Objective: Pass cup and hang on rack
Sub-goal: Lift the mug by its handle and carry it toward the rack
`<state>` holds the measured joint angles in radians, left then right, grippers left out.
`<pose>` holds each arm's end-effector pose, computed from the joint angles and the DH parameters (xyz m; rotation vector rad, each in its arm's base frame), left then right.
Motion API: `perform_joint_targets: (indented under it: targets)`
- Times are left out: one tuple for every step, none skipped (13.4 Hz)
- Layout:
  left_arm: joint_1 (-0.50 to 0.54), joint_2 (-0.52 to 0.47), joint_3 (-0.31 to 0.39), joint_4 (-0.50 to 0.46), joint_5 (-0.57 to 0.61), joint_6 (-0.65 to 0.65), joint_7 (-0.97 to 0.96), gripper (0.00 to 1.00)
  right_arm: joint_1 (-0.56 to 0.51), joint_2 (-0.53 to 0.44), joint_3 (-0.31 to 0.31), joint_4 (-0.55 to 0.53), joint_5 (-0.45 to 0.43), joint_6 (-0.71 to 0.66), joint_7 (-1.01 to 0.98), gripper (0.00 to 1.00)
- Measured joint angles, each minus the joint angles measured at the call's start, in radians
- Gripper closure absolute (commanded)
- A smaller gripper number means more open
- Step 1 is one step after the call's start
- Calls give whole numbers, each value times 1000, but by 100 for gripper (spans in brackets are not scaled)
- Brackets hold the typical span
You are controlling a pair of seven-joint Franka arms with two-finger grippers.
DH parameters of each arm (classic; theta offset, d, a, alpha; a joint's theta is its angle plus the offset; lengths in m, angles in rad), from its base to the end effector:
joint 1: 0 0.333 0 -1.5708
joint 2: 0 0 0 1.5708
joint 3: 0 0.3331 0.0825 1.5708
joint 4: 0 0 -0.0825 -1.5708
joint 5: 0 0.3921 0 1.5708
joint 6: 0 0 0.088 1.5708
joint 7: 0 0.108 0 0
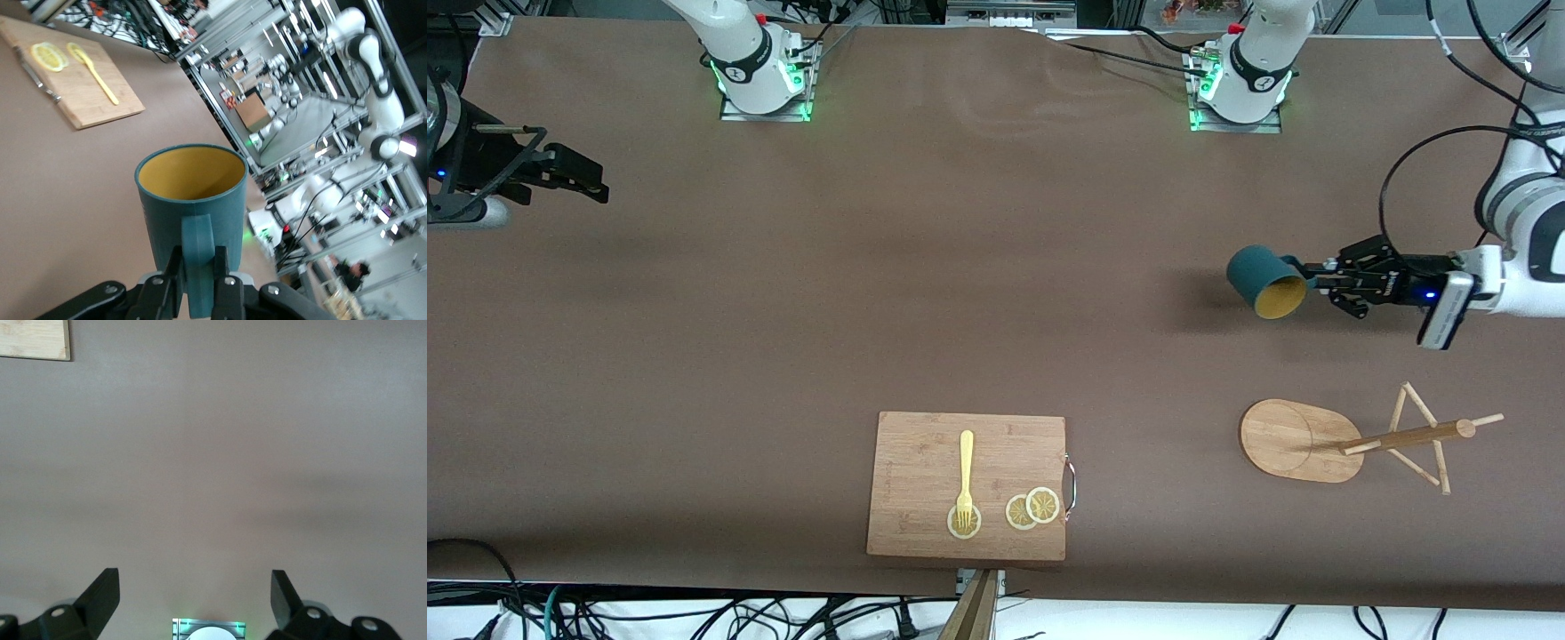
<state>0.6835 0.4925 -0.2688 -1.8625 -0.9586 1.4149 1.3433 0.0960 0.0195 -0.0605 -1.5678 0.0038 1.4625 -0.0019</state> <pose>0.5574 0.1503 0.2918 1.6976 -0.5270 0.2948 0.5559 0.0205 0.6224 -3.1344 -0.0588 0.1959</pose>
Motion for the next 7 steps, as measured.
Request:
perform_joint_targets:
  targets:
    - [31, 1, 1, 2, 0, -16, -67, 99, 0, 0, 0, 0, 0, 0, 0, 0]
    - [58, 3, 1, 8, 0, -28, -125, 99, 0, 0, 0, 0, 0, 0, 0, 0]
    - [80, 8, 1, 17, 0, -39, -180, 99, 0, 0, 0, 0, 0, 0, 0, 0]
    - [99, 19, 1, 26, -8, -50, -236, 99, 0, 0, 0, 0, 0, 0, 0, 0]
    - [114, 34, 1, 33, -32, -57, -288, 99, 0, 0, 0, 0, 0, 0, 0, 0]
    - [121, 48, 1, 41, -64, -59, -339, 99, 0, 0, 0, 0, 0, 0, 0, 0]
    - [124, 58, 1, 56, -91, -60, -396, 99, 0, 0, 0, 0, 0, 0, 0, 0]
